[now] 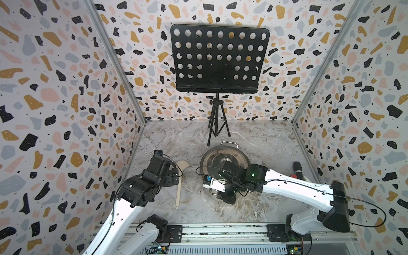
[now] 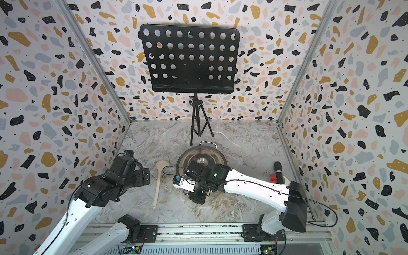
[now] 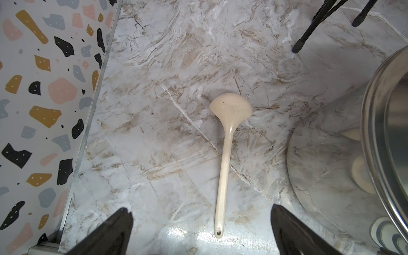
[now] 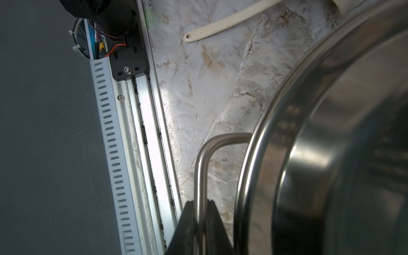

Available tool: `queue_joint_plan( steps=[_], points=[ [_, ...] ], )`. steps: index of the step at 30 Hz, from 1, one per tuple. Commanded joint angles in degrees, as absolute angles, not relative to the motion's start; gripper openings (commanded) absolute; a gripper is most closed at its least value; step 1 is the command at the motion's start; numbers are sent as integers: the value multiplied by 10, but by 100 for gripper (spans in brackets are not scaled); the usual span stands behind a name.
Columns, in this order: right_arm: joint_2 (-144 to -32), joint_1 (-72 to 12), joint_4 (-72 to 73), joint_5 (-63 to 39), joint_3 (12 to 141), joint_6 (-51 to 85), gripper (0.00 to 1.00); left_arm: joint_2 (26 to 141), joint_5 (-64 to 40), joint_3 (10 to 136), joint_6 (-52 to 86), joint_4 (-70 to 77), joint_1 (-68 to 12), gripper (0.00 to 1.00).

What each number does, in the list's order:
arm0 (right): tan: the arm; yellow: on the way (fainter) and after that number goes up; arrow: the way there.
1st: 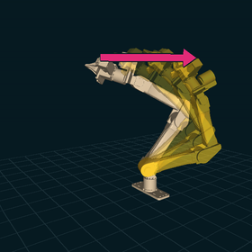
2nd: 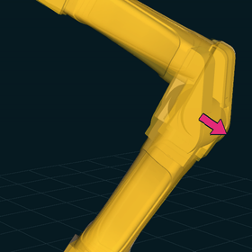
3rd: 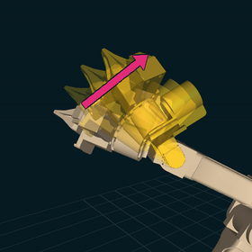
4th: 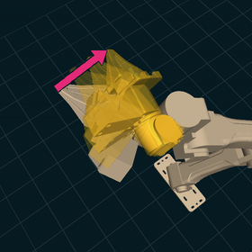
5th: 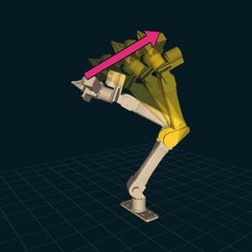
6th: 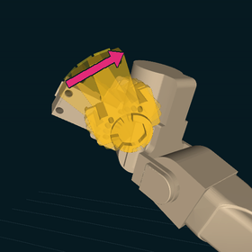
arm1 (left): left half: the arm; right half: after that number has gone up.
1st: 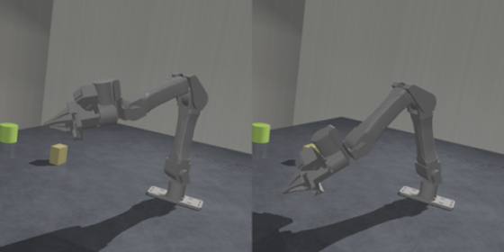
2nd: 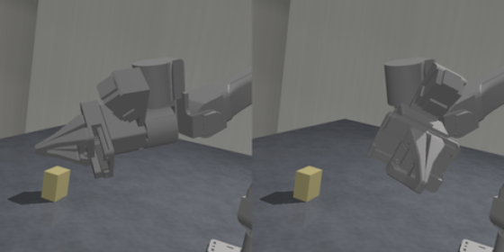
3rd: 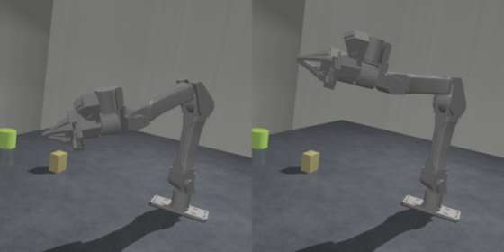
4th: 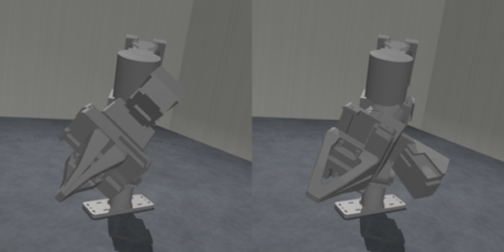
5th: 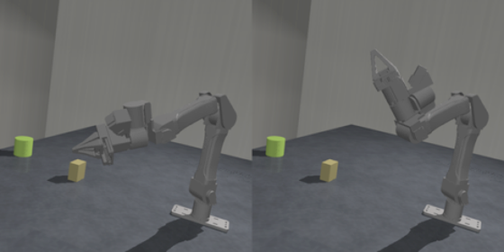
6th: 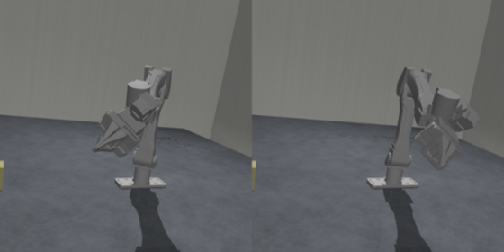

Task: Stir the soup with a spoon
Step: Move the pan to the center of the board.

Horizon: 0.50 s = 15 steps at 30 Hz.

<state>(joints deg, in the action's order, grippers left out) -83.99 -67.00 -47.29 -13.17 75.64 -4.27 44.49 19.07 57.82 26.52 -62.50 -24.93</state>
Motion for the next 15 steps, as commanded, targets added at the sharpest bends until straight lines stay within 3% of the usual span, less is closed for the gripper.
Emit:
queue_joint_plan(
  steps=[1, 3, 5, 7, 15],
  points=[
    [-817, -672, -447, -149, 774, -47, 2, 432, 178, 566, 276, -607, -251, 100],
    [-815, -673, -451, -144, 773, -42, 13, 432, 172, 564, 278, -605, -251, 99],
    [-811, -678, -457, -132, 775, -37, 31, 438, 164, 563, 278, -605, -251, 100],
    [-803, -682, -464, -122, 782, -34, 41, 445, 157, 563, 281, -608, -251, 99],
    [-765, -682, -523, -95, 872, -4, 56, 486, 139, 573, 281, -616, -251, 100]
  ],
)
